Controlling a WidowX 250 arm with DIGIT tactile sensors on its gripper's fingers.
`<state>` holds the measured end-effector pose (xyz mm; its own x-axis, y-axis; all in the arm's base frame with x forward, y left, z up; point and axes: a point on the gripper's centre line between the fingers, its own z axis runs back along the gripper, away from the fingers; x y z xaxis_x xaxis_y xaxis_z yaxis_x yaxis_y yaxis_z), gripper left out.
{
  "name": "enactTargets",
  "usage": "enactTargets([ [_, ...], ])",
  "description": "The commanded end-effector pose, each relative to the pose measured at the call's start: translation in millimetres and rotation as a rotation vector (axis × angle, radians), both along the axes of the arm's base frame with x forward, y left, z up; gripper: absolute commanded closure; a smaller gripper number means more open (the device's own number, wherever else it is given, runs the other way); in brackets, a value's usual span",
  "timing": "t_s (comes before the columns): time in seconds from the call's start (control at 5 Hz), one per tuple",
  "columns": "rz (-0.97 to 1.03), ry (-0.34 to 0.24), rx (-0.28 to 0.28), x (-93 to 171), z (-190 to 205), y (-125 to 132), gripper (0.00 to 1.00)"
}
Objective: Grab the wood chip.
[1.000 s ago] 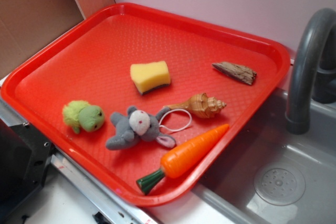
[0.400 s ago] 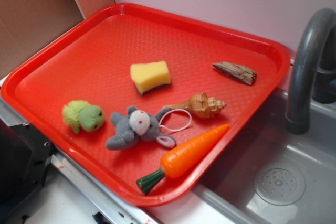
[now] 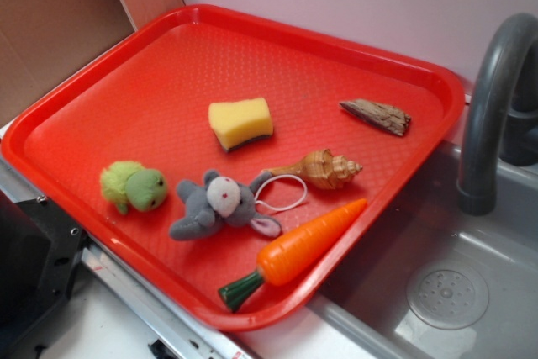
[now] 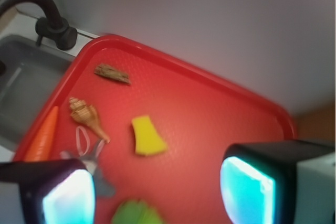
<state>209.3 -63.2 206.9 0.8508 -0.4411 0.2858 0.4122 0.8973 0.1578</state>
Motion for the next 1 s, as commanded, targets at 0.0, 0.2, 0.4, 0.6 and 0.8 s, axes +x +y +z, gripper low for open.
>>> enactTargets([
  [0.0, -0.36, 0.025, 0.23, 75.8, -23.2, -49.2, 0.0],
  [0.2, -0.463, 0.067, 0.297, 103.0, -52.6, -64.4, 0.0],
  [0.4, -0.55, 0.134, 0.3, 118.3, -78.1, -72.5, 0.0],
  [0.6, -0.685, 0.288, 0.304, 112.9, -106.6, -71.6, 0.0],
  [0.8, -0.724, 0.344, 0.319, 109.9, -121.0, -68.8, 0.0],
])
